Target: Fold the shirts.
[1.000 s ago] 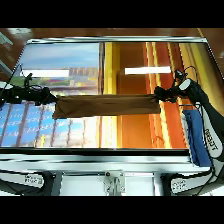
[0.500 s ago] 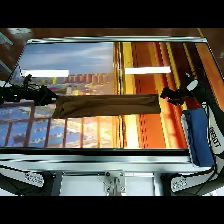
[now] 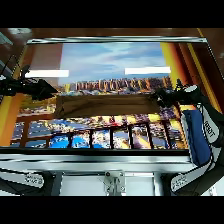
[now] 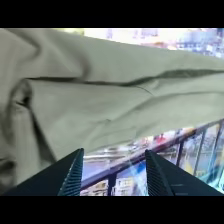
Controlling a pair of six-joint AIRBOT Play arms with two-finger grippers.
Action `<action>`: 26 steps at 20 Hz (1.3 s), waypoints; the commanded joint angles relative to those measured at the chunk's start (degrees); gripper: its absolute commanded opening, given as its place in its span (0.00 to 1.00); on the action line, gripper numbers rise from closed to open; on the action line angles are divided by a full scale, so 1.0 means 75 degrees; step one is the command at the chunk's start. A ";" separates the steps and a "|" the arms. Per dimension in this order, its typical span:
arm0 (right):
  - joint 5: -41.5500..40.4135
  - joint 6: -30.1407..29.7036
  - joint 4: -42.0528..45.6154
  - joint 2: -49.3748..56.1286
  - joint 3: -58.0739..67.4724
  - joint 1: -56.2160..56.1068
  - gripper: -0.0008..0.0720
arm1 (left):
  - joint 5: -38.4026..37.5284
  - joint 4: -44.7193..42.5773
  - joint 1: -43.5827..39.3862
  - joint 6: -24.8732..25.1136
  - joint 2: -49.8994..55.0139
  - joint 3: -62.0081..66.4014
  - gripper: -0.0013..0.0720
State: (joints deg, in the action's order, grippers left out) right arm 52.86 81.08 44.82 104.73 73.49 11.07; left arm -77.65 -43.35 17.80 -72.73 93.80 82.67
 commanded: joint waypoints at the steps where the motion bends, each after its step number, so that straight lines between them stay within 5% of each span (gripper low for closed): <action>1: 0.0070 -0.0096 -0.0321 0.0201 -0.0015 -0.0166 0.50 | -0.0114 0.0221 -0.0262 0.0006 -0.0187 0.0023 0.66; 3: 0.0198 -0.0111 -0.0466 0.0122 -0.0015 -0.0146 0.11 | -0.0108 0.0606 -0.0466 0.0006 -0.0189 0.0023 0.65; 4: 0.0306 -0.0268 -0.0516 -0.0026 -0.0015 -0.0099 0.10 | -0.0061 0.0731 -0.0615 0.0003 -0.0189 0.0023 0.58; 7: 0.0580 -0.0466 -0.0507 -0.0909 -0.0015 0.0032 0.10 | 0.0163 0.0781 -0.1326 0.0102 -0.0181 0.0017 0.12; 8: 0.0764 -0.0463 -0.0510 -0.1309 -0.0015 0.0076 0.10 | 0.0449 0.0781 -0.1711 0.0149 -0.0175 0.0015 0.08; 17: 0.2935 0.0367 -0.0358 -0.4876 -0.0015 0.0146 0.10 | 0.3891 0.0871 -0.6035 -0.0510 0.0682 0.0017 0.08; 23: 0.3821 0.1381 -0.0347 -0.6679 -0.0015 0.0146 0.10 | 0.6102 0.2433 -0.8148 -0.0548 0.1361 0.0017 0.08; 26: 0.3844 0.1722 -0.0114 -0.7120 -0.0015 0.0146 0.10 | 0.6129 0.3255 -0.8454 -0.0539 0.1731 0.0017 0.08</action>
State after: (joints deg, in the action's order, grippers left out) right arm 79.99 90.61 42.72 55.40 73.32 12.16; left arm -35.83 -25.08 -41.91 -76.60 104.49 82.76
